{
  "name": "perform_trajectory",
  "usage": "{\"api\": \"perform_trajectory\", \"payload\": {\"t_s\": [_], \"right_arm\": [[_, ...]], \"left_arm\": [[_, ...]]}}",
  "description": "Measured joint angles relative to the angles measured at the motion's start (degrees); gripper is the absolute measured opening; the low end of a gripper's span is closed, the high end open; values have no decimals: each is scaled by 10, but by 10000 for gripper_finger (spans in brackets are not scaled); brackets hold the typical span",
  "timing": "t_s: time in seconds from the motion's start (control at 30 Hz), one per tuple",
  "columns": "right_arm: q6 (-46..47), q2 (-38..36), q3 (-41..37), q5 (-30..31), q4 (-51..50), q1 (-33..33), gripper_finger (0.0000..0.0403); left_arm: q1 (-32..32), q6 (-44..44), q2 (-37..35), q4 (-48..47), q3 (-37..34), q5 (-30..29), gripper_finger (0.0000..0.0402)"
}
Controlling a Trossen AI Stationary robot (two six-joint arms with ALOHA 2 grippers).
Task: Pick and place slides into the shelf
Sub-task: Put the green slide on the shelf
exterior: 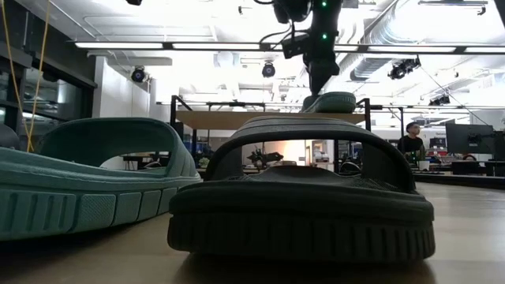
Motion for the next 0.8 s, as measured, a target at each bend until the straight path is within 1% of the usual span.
{"api": "perform_trajectory", "payload": {"t_s": [0.3,0.57,0.8], "right_arm": [[13,-1,0,-1,2,28,140],[50,-1,0,-11,5,63,140],[58,-1,0,-47,37,110,140]], "left_arm": [[0,0,0,0,0,0,177],[0,0,0,0,0,0,177],[0,0,0,-1,0,0,177]]}}
